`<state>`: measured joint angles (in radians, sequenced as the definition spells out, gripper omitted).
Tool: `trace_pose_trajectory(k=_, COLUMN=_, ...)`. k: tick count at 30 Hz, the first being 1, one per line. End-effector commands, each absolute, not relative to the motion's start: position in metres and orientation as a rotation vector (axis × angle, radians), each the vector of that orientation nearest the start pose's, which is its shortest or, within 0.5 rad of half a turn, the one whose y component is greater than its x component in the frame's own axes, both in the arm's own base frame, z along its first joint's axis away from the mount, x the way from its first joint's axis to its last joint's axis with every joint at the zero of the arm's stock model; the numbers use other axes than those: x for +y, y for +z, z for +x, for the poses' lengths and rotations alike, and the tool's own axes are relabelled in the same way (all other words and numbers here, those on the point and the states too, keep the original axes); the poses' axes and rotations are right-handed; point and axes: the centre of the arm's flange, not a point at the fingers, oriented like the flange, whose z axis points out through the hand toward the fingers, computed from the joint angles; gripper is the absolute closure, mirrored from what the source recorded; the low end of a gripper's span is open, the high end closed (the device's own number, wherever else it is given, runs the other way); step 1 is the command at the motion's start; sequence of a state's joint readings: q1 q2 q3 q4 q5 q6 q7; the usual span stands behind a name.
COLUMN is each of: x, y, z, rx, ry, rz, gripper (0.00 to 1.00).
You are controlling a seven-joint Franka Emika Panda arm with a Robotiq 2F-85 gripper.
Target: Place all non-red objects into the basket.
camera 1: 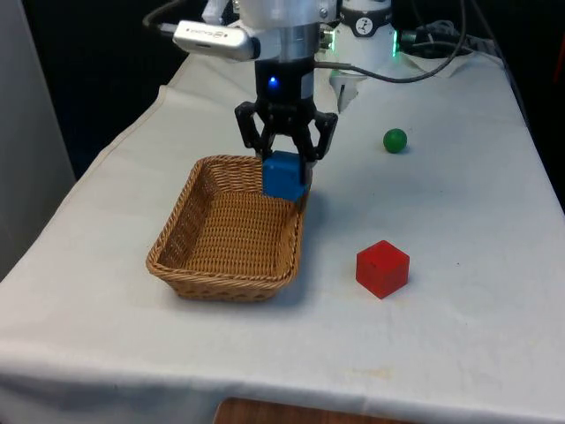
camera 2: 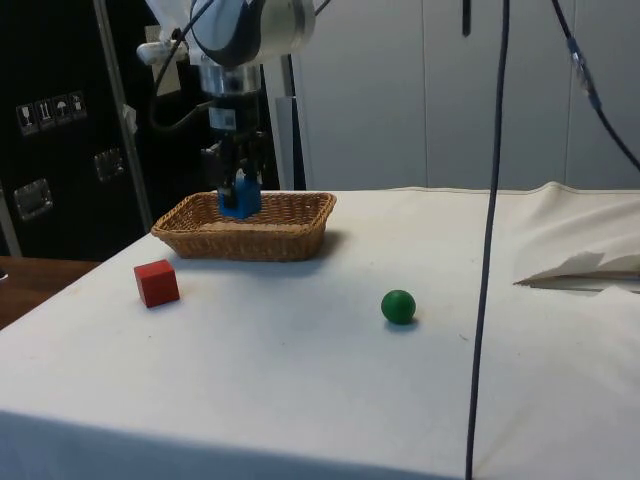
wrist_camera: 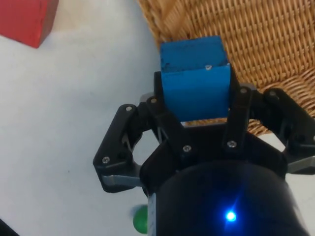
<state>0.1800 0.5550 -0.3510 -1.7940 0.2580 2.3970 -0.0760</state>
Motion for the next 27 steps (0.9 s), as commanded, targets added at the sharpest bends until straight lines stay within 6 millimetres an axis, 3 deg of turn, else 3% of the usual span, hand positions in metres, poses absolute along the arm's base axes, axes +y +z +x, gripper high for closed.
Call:
trace_pose_trajectory(k=1, x=-0.094, y=0.263, z=0.659, rx=0.347, ry=-0.132, rz=-3.115, gripper=0.99)
trace_pose_trajectory(k=20, x=-0.126, y=0.248, z=0.680, rx=0.380, ry=-0.139, rz=-3.131, gripper=0.99)
trace_pose_trajectory(k=27, x=-0.133, y=0.231, z=0.692, rx=0.394, ry=-0.106, rz=-3.137, gripper=0.99)
